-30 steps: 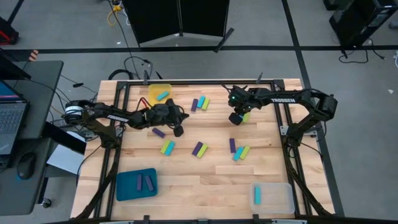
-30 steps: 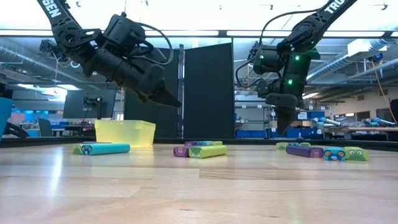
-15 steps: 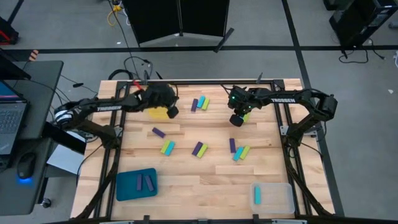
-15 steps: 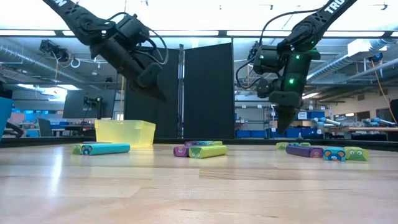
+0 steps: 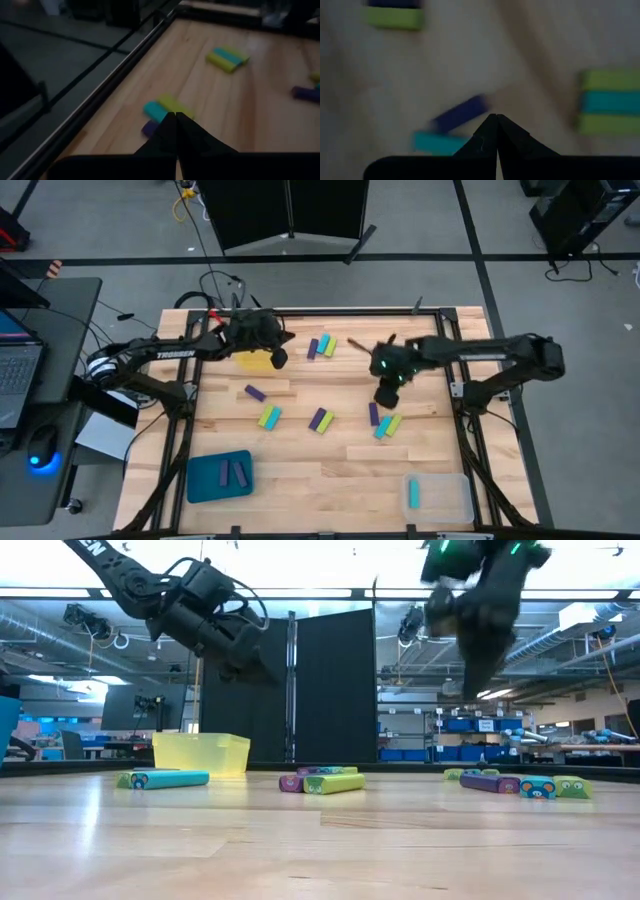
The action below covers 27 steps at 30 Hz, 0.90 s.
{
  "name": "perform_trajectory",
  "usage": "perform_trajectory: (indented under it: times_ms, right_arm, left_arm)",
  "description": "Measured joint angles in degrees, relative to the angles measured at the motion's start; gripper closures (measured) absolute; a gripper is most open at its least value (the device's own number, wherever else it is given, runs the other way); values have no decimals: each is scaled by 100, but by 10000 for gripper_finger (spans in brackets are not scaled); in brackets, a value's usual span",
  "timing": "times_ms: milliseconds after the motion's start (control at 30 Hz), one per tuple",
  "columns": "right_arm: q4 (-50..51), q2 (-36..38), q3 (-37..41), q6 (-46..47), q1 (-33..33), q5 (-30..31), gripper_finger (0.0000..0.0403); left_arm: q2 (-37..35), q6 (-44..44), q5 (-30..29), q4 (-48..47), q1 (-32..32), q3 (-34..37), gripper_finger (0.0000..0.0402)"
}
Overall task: Sort blocks
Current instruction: Put the blue block into the yellow bin
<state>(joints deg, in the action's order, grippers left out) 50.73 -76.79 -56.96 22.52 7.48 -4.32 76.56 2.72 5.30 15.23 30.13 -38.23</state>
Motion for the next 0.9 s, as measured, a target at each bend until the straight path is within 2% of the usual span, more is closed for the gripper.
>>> perform_trajectory:
  times_ms: [233,467,700,900]
  right_arm:
    - [282,258,-301,3391,-2077,-25,389]
    - [128,-155,-877,6612,-3978,-135,389]
    - [-226,-846,-1188,9283,-5152,-302,380]
    - [-750,-1479,-1190,10415,-5565,-321,351]
  left_arm:
    - [2,-12,68,338,-241,186,397]
    - [4,-41,42,514,-330,328,396]
    - [4,-126,26,790,-330,480,396]
    - [4,-12,17,784,-330,480,396]
